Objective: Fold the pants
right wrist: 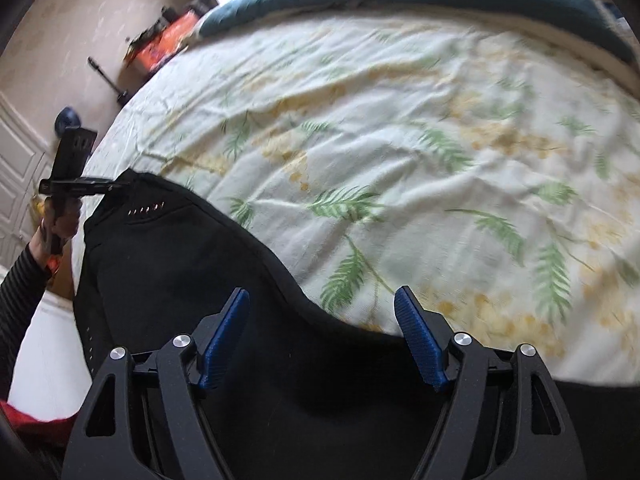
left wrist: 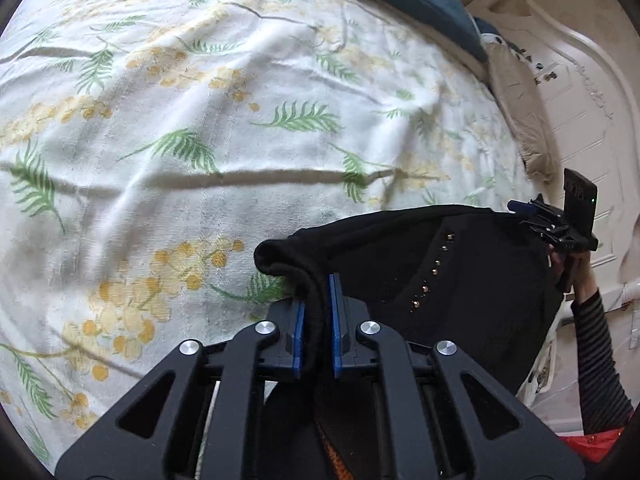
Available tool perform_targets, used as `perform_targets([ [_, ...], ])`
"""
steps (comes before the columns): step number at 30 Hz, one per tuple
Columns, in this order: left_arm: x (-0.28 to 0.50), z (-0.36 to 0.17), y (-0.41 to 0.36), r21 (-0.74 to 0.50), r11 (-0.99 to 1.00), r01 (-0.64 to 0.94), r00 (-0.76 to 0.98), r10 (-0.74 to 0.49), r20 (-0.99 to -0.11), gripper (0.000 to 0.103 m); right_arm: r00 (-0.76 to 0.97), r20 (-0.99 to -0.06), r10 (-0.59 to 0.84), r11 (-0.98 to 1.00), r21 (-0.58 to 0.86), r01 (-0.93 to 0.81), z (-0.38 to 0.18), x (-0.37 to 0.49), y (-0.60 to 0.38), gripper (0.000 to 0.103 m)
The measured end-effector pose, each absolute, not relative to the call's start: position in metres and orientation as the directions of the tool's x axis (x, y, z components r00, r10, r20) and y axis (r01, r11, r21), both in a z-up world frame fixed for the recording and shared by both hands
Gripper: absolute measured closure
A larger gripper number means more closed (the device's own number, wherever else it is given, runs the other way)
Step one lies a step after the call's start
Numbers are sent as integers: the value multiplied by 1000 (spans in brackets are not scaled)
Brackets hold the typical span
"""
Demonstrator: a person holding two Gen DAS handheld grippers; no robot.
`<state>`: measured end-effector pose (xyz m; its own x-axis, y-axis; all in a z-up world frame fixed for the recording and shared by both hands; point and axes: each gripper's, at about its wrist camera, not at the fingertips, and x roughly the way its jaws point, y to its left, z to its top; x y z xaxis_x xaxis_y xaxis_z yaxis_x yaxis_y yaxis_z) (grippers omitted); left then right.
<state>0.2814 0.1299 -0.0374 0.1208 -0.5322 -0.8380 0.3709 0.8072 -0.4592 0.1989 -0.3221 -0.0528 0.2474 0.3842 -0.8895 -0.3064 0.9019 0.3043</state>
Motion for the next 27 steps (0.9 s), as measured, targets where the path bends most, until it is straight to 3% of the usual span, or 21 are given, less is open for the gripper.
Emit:
perform_targets([
  [1, 282, -38, 129, -460, 808, 368, 122, -533, -838, 94, 232, -906, 355, 911, 279, -304, -57, 202, -319, 55],
  [2, 282, -37, 128, -463, 808, 365, 124, -535, -836, 94, 223, -917, 332, 917, 258, -303, -60, 203, -316, 57],
  [4, 282, -35, 128, -463, 806, 369, 135, -539, -832, 95, 219, -916, 335, 908, 253, -334, -55, 199, -310, 79],
  [7, 278, -23, 129, -466, 792, 394, 176, -563, -808, 96, 270, -912, 309, 913, 205, -353, -40, 187, -302, 88],
  [11, 268, 6, 143, -547, 735, 401, 230, -659, -716, 96, 384, -874, 297, 926, 166, -339, -11, 158, -303, 90],
  [19, 208, 41, 143, -564, 676, 474, 280, -724, -631, 96, 594, -784, 181, 948, -21, -317, 31, 57, -286, 91],
  [27, 127, 28, 180, -596, 668, 446, 320, -741, -590, 96, 650, -753, 102, 941, -139, -309, 4, -40, -257, 94],
])
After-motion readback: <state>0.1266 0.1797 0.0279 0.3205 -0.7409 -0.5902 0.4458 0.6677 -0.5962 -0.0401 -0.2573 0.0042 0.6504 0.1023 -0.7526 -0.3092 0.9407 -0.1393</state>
